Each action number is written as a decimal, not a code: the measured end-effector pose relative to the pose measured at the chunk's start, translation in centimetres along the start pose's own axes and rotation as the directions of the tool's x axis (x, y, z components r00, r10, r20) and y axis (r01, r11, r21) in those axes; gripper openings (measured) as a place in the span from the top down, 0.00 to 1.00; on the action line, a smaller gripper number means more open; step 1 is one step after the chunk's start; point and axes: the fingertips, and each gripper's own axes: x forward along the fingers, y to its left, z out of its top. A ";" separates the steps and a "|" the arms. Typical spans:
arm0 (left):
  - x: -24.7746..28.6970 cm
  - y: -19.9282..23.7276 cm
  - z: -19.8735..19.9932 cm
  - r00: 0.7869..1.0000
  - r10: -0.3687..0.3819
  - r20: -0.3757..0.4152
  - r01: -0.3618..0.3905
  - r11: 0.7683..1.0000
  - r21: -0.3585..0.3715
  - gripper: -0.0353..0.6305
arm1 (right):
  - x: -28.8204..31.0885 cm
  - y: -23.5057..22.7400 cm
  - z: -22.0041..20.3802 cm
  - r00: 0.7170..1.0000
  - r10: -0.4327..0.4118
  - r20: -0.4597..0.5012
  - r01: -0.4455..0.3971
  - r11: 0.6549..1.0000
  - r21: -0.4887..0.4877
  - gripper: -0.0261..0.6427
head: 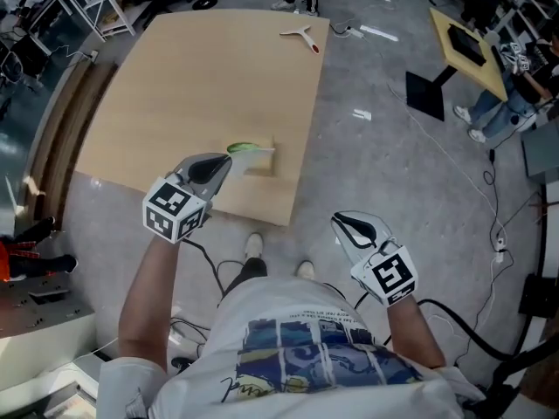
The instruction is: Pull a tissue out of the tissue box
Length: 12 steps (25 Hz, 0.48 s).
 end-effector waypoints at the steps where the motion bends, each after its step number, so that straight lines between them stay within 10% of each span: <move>1: -0.6 -0.7 0.5 1.000 0.003 0.009 -0.003 1.000 -0.003 0.94 | -0.1 0.0 -0.1 1.000 0.009 0.002 -0.009 1.000 -0.003 0.94; 12: -5.6 -8.4 3.8 0.998 0.025 0.055 -0.024 1.000 -0.013 0.94 | -1.2 1.0 -1.0 0.994 0.113 0.009 -0.113 0.992 -0.050 0.94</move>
